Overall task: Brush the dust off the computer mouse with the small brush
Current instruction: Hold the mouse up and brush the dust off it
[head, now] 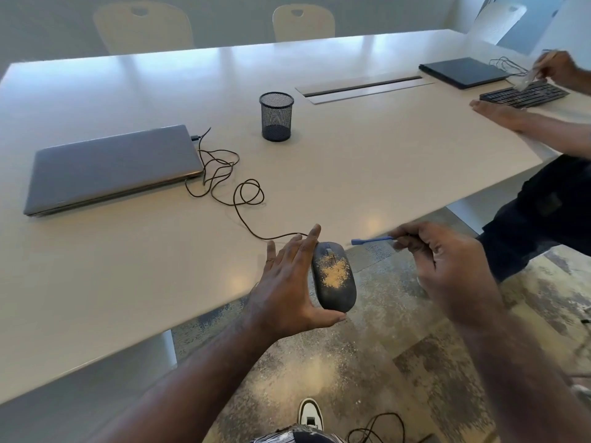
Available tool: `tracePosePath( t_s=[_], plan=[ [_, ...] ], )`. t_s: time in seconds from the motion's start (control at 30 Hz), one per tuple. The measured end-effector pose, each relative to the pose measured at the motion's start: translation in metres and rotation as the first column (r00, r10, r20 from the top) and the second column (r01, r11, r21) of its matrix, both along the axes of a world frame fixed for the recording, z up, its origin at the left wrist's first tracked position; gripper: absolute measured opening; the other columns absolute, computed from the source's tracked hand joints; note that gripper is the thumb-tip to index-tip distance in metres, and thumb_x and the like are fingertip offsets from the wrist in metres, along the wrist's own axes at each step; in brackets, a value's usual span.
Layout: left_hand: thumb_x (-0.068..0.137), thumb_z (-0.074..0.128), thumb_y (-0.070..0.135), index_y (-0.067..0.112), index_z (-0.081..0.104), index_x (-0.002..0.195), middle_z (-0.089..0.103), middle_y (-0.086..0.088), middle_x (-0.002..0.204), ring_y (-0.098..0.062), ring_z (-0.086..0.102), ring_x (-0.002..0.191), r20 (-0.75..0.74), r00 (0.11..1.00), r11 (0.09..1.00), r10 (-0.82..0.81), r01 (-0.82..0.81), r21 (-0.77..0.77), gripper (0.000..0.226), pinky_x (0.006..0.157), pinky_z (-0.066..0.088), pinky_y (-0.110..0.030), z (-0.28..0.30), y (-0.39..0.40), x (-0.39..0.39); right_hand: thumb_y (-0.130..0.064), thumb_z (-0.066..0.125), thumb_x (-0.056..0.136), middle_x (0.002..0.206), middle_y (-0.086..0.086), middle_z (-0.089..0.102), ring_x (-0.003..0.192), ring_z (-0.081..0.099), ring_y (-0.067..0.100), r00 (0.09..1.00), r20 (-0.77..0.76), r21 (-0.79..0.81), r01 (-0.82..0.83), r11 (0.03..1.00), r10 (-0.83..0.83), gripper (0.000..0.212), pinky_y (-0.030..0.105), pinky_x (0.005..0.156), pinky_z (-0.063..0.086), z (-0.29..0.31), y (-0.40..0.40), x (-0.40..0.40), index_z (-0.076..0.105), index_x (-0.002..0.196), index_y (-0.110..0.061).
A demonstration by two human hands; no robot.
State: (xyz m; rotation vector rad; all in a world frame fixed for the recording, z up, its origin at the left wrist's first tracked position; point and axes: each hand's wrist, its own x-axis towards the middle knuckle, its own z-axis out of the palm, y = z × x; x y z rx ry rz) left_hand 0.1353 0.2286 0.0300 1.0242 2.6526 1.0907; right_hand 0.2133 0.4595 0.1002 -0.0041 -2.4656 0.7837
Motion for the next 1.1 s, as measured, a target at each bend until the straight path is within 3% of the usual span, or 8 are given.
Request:
tracePosePath(
  t_s=[0.13,0.37,0.5,0.63,0.77,0.97,1.1],
  plan=[
    [0.055,0.073,0.078,0.049,-0.019,0.151,0.022,0.004,0.162,-0.006,0.004,0.152,-0.001,1.000,1.000,-0.009,0.009,0.023,0.136,0.119,-0.020,-0.036,0.000,0.002,0.000,-0.001,0.064,0.088,0.089,-0.011,0.071,0.085,0.067,0.001,1.000,0.004,0.042,-0.024,0.999,0.024,0.026,0.013,0.078,0.051,0.000,-0.006,-0.006,0.072,0.106,-0.019],
    [0.056,0.074,0.077,0.044,-0.017,0.153,0.021,0.004,0.163,-0.009,0.004,0.152,-0.013,1.000,1.000,-0.004,0.004,0.010,0.137,0.120,-0.019,-0.038,0.000,0.001,-0.001,0.002,0.062,0.088,0.087,-0.011,0.070,0.081,0.064,-0.007,1.000,0.017,0.017,-0.018,1.000,0.017,0.029,0.001,0.067,0.044,0.002,0.001,-0.002,0.071,0.104,-0.020],
    [0.056,0.074,0.077,0.044,-0.017,0.153,0.020,0.004,0.163,-0.008,0.003,0.152,-0.013,1.000,1.000,-0.010,0.010,0.005,0.137,0.119,-0.021,-0.036,0.000,0.002,-0.001,0.000,0.063,0.088,0.090,-0.011,0.070,0.085,0.067,0.000,0.998,0.017,0.061,-0.060,0.996,0.059,0.028,0.009,0.078,0.050,0.003,-0.007,-0.005,0.072,0.106,-0.019],
    [0.055,0.073,0.079,0.046,-0.018,0.152,0.019,0.002,0.164,-0.008,0.001,0.152,-0.009,1.000,1.000,0.006,-0.006,0.007,0.137,0.119,-0.021,-0.036,0.001,0.002,-0.002,0.002,0.064,0.087,0.089,-0.014,0.068,0.088,0.065,-0.001,0.996,0.058,0.089,-0.072,0.993,0.067,0.030,0.005,0.080,0.047,0.003,-0.003,-0.003,0.072,0.104,-0.021],
    [0.055,0.073,0.078,0.047,-0.019,0.151,0.019,0.004,0.163,-0.007,0.002,0.152,-0.005,1.000,1.000,0.007,-0.007,0.003,0.137,0.120,-0.019,-0.038,0.001,0.002,-0.003,0.007,0.063,0.086,0.088,-0.014,0.069,0.090,0.064,-0.006,1.000,0.000,0.061,-0.027,0.998,0.027,0.033,0.002,0.078,0.043,0.007,0.004,-0.001,0.072,0.103,-0.019],
    [0.056,0.074,0.077,0.044,-0.018,0.153,0.021,0.002,0.163,-0.007,0.002,0.152,-0.006,1.000,1.000,0.003,-0.003,0.013,0.138,0.121,-0.016,-0.042,0.002,0.004,-0.004,0.004,0.065,0.086,0.091,-0.010,0.070,0.085,0.068,0.002,0.994,0.049,0.097,-0.101,0.990,0.096,0.030,0.016,0.077,0.053,0.006,0.000,0.002,0.072,0.105,-0.019],
    [0.056,0.077,0.075,0.040,-0.014,0.154,0.022,0.002,0.163,-0.010,0.004,0.153,-0.012,1.000,1.000,0.007,-0.007,0.008,0.139,0.121,-0.017,-0.042,0.001,0.002,-0.005,0.009,0.063,0.085,0.089,-0.012,0.069,0.090,0.066,0.000,0.998,0.032,0.068,-0.057,0.996,0.055,0.033,0.006,0.078,0.048,0.009,0.005,0.004,0.072,0.103,-0.017]
  ],
)
